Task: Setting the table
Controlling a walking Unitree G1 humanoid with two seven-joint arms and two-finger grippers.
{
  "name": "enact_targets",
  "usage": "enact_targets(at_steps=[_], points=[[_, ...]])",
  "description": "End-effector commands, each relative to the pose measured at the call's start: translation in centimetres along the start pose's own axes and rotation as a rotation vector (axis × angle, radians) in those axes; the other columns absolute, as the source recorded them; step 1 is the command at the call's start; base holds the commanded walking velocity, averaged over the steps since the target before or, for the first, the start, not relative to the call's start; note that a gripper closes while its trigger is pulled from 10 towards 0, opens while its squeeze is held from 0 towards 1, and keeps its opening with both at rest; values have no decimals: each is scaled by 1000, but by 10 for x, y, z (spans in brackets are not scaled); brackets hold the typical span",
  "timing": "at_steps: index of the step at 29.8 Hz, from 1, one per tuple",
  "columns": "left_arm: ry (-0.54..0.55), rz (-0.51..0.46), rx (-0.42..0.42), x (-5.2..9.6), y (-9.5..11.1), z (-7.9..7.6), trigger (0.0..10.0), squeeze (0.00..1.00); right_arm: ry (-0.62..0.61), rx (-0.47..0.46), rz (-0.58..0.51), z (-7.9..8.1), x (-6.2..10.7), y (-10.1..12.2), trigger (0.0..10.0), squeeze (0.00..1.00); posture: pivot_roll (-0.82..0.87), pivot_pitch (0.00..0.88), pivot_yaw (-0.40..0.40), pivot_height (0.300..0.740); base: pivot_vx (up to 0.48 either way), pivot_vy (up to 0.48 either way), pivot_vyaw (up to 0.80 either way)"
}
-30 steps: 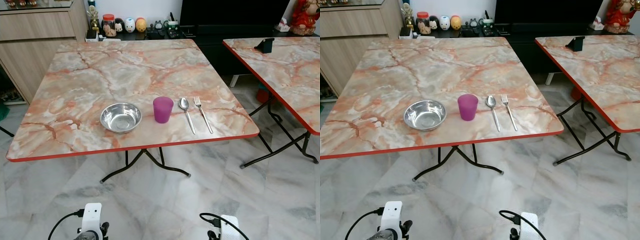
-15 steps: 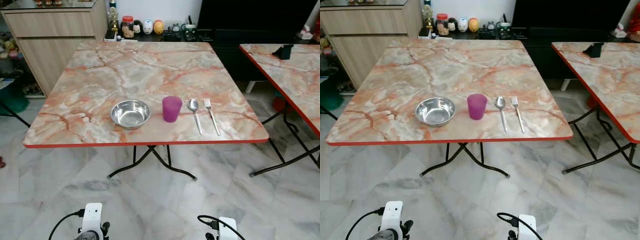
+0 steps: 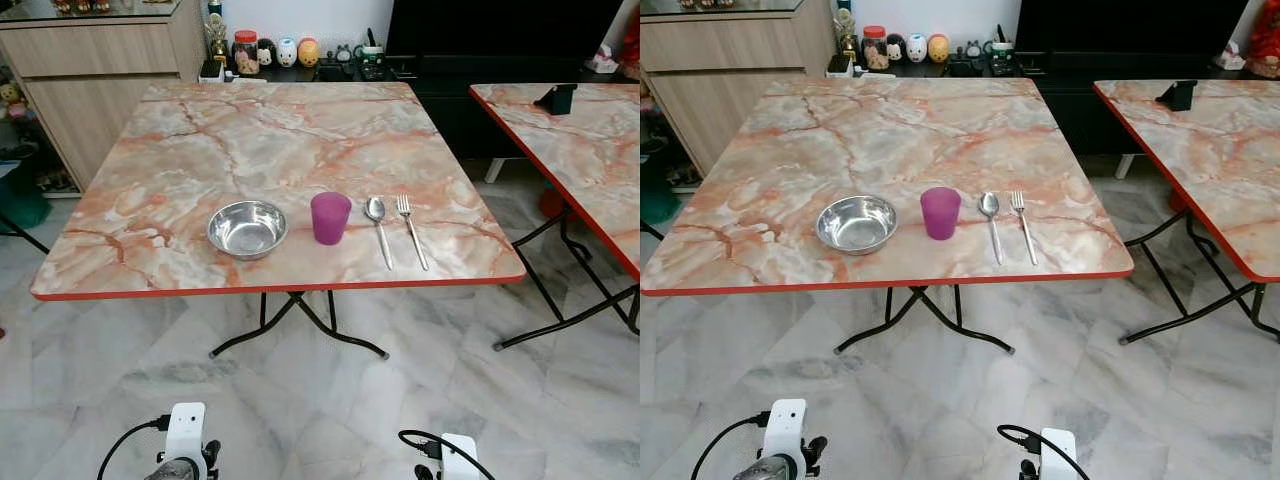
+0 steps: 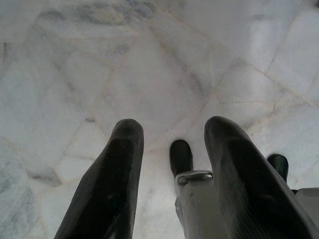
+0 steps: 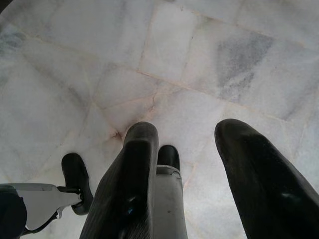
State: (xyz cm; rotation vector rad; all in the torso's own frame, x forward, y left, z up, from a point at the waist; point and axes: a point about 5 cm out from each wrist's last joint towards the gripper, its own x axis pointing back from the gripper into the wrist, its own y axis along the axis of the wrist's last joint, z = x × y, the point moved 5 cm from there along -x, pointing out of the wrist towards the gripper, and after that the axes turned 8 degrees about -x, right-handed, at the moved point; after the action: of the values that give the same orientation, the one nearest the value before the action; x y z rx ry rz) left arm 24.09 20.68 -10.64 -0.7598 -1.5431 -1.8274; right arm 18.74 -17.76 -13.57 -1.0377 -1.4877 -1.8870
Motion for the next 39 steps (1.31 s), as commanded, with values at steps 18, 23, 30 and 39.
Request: enact_targets(at_steps=[18, 23, 30, 39], points=[[-11, 1, 7, 0, 1, -4, 10000, 0, -6, -8, 9, -4, 1, -3, 10000, 0, 24, 0, -33, 740, 195, 0, 0], [-12, 0, 5, -1, 2, -4, 10000, 0, -6, -10, 9, -4, 1, -3, 10000, 0, 23, 0, -32, 740, 319, 0, 0], [-15, -7, -3, -1, 3, -5, 10000, 0, -5, -12, 9, -3, 1, -3, 10000, 0, 24, 0, -32, 740, 90, 0, 0], [-11, -9, -8, 0, 3, -3, 10000, 0, -4, -15, 10, -3, 1, -4, 10000, 0, 25, 0, -32, 740, 0, 0, 0]])
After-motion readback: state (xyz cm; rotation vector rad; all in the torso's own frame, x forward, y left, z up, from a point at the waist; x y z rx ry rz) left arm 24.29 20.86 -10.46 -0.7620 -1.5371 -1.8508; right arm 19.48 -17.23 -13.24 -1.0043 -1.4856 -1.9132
